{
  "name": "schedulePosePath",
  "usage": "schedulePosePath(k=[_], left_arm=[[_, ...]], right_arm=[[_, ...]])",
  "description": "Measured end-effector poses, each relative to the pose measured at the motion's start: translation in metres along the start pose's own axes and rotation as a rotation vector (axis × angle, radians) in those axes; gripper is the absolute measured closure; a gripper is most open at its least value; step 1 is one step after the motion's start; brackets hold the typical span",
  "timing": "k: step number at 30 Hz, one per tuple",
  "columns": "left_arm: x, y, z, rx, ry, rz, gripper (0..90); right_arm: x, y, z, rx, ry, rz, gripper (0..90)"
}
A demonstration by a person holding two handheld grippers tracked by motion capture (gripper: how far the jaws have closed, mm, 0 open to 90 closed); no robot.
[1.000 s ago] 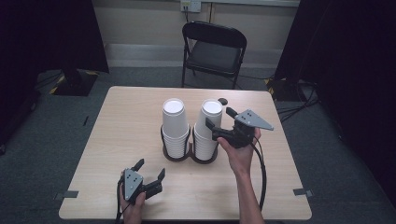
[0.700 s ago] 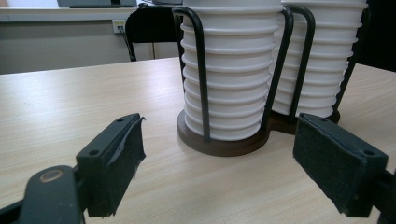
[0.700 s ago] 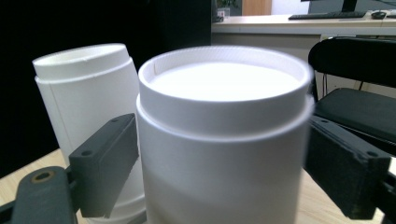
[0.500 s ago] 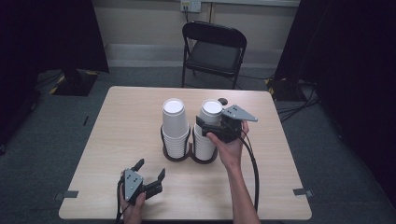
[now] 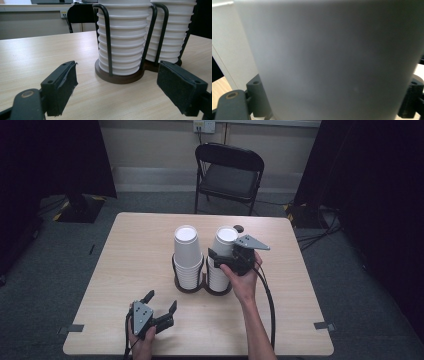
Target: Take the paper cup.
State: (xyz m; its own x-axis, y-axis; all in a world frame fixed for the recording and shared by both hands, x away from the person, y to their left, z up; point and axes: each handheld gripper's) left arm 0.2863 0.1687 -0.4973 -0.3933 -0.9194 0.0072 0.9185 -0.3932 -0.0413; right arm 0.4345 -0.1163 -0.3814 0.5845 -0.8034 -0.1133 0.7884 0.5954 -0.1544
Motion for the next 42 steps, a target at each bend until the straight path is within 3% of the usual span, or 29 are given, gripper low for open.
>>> schedulePosePath(k=[21, 42], left_arm=[[0.000, 0.000, 0.000, 0.000, 0.000, -0.002, 16.1], [-0.001, 0.000, 0.000, -0.004, -0.001, -0.003, 16.1]], right_arm=[[-0.001, -0.001, 0.003, 0.005, -0.021, 0.000, 14.5], [-0.001, -0.005, 0.017, 0.047, -0.041, -0.002, 14.5]])
Point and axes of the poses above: each handheld gripper's, and its own axes: y roughly forward along the jaws, z roughly out of its top, x roughly to its right, and after that the axes turned 8 degrees about x, right-handed
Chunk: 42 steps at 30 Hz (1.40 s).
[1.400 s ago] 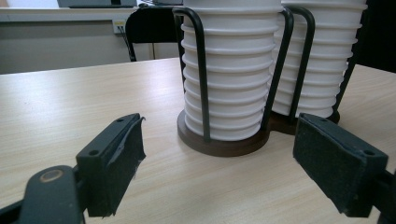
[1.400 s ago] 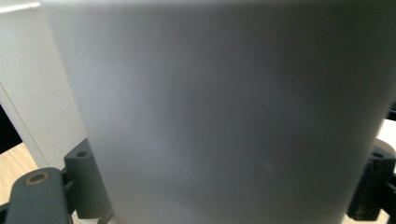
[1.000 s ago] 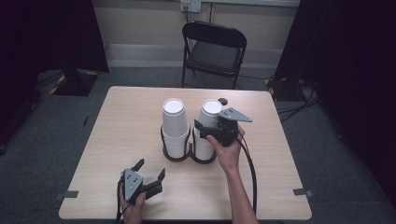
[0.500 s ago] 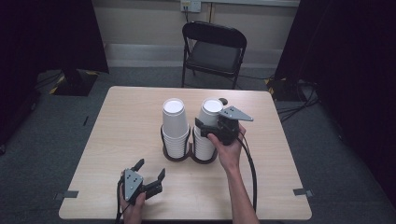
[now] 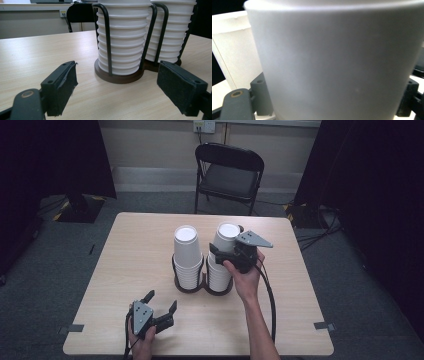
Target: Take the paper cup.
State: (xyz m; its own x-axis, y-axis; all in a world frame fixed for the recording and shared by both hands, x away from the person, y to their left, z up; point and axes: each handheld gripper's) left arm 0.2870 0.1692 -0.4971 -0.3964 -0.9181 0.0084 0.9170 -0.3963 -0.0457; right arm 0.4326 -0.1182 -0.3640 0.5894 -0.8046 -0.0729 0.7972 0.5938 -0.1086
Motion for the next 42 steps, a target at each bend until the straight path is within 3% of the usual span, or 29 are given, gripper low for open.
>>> schedulePosePath(k=[20, 32, 42], left_arm=[[0.000, 0.001, 0.000, -0.011, 0.000, 0.002, 16.5], [0.001, 0.006, 0.001, -0.053, 0.000, 0.016, 16.2], [0.002, 0.008, 0.002, -0.073, 0.014, 0.020, 16.8]], right_arm=[[0.000, -0.008, 0.024, 0.068, 0.003, 0.014, 14.7], [0.001, -0.011, 0.029, 0.089, 0.009, -0.010, 14.7], [-0.001, -0.015, 0.042, 0.119, 0.011, 0.000, 14.7]])
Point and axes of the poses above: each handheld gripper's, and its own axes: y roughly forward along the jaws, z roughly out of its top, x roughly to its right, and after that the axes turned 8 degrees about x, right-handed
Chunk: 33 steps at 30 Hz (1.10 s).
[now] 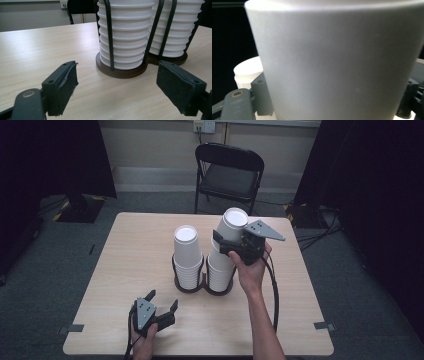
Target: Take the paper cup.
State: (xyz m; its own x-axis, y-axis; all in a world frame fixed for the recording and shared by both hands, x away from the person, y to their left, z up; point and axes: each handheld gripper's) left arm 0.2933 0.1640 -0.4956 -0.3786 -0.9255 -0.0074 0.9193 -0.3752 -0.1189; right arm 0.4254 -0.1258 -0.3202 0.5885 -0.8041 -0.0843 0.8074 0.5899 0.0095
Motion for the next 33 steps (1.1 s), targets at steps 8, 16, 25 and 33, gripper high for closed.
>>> schedulePosePath(k=[8, 16, 25, 33], left_arm=[[0.001, -0.003, -0.001, 0.024, 0.022, -0.004, 18.1], [0.002, -0.003, -0.001, 0.028, 0.027, -0.004, 18.6], [-0.001, -0.002, 0.000, 0.007, -0.003, -0.003, 18.1], [0.002, -0.001, 0.000, -0.004, 0.018, -0.013, 17.9]], right_arm=[[0.003, -0.007, 0.005, 0.033, 0.030, 0.002, 14.9], [0.005, -0.018, 0.016, 0.060, 0.044, -0.003, 15.0], [0.011, -0.036, 0.017, 0.079, 0.054, -0.028, 15.0], [0.016, -0.058, 0.020, 0.073, 0.066, -0.074, 15.2]])
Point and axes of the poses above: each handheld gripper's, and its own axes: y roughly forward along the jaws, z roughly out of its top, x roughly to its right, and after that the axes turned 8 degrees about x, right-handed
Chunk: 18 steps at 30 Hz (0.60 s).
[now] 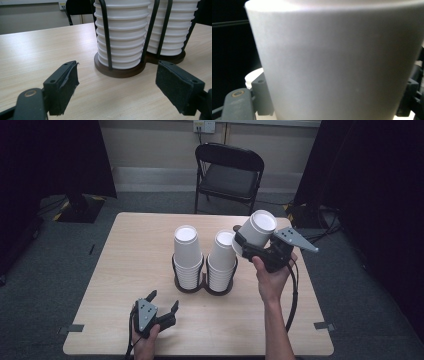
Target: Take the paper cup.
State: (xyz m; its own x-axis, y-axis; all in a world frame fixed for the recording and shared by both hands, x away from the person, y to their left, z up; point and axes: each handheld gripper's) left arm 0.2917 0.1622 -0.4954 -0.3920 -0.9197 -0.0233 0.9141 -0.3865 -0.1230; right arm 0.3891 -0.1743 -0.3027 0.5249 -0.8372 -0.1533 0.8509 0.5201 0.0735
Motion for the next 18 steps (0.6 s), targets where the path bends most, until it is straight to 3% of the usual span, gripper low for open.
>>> schedulePosePath(k=[4, 9, 12, 15, 18], left_arm=[[-0.002, 0.001, 0.000, -0.004, -0.016, -0.049, 17.2], [-0.003, 0.002, 0.001, -0.018, -0.032, -0.058, 18.5], [-0.005, 0.002, 0.003, 0.000, -0.062, -0.087, 18.2], [-0.004, 0.003, 0.005, 0.014, -0.095, -0.105, 18.3], [-0.003, 0.005, 0.006, 0.015, -0.119, -0.128, 25.4]], right_arm=[[-0.001, -0.012, -0.003, -0.018, -0.006, -0.011, 15.3], [0.001, -0.022, -0.005, -0.025, 0.014, -0.021, 15.4], [0.002, -0.029, -0.007, -0.047, -0.012, -0.024, 15.3], [0.001, -0.035, -0.009, -0.060, -0.005, -0.025, 15.3], [0.003, -0.043, -0.014, -0.062, 0.011, -0.024, 15.3]])
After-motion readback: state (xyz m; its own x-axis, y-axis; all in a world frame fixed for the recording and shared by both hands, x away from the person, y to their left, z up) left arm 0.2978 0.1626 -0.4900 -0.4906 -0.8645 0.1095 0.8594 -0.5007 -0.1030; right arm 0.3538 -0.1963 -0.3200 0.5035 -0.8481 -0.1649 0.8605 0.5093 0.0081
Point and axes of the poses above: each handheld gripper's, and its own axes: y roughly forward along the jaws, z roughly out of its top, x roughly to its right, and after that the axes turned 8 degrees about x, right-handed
